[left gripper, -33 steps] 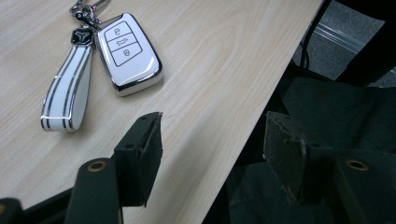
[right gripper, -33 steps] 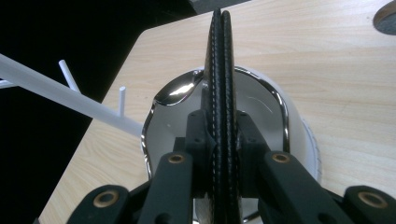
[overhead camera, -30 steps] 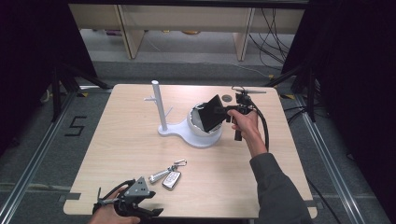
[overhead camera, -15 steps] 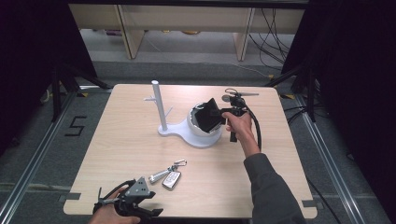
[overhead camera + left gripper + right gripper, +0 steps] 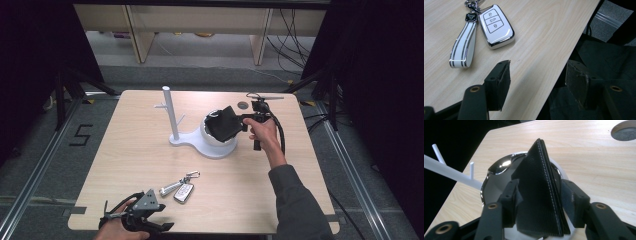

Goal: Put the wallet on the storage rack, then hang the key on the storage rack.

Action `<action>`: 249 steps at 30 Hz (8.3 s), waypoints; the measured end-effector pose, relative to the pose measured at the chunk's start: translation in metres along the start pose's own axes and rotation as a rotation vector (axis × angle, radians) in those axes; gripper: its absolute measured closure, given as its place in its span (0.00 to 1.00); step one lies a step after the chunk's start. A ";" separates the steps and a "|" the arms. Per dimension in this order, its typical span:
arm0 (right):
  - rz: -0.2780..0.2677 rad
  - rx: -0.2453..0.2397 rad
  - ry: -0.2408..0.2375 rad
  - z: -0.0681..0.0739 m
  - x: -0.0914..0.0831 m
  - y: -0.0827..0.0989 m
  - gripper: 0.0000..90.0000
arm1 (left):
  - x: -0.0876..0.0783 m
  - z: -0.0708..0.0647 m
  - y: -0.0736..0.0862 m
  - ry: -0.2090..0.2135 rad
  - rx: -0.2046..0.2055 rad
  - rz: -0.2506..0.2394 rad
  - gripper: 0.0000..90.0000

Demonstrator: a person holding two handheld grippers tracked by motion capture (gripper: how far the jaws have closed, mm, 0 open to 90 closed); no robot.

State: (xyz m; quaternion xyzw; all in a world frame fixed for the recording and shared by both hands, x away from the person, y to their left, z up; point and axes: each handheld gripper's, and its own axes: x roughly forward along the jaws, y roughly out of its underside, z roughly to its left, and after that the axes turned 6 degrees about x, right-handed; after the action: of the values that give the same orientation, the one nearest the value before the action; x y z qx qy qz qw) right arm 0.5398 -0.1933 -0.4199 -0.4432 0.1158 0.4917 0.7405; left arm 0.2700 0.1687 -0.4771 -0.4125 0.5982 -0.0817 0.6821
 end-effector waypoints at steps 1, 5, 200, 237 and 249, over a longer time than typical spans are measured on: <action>-0.006 0.015 -0.001 0.000 -0.003 0.000 0.56 | 0.000 0.000 0.000 0.002 -0.001 -0.001 0.40; -0.023 -0.006 0.016 -0.005 -0.012 0.000 0.49 | 0.000 0.000 0.000 -0.002 -0.001 0.000 0.40; 0.159 -0.312 0.008 -0.009 -0.084 0.222 0.29 | 0.104 0.077 -0.142 -0.066 0.218 0.530 0.83; 0.156 -0.286 0.009 -0.011 -0.083 0.222 0.29 | -0.029 0.116 -0.162 -0.192 0.120 0.460 0.83; 0.158 -0.291 0.026 -0.011 -0.084 0.222 0.29 | -0.075 0.139 -0.165 -0.262 0.046 0.423 0.83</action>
State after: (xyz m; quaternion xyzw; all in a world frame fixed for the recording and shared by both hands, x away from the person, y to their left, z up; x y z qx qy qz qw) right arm 0.3175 -0.2266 -0.4955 -0.5415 0.0876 0.5543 0.6259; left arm 0.4355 0.1720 -0.3192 -0.2695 0.5756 0.1035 0.7650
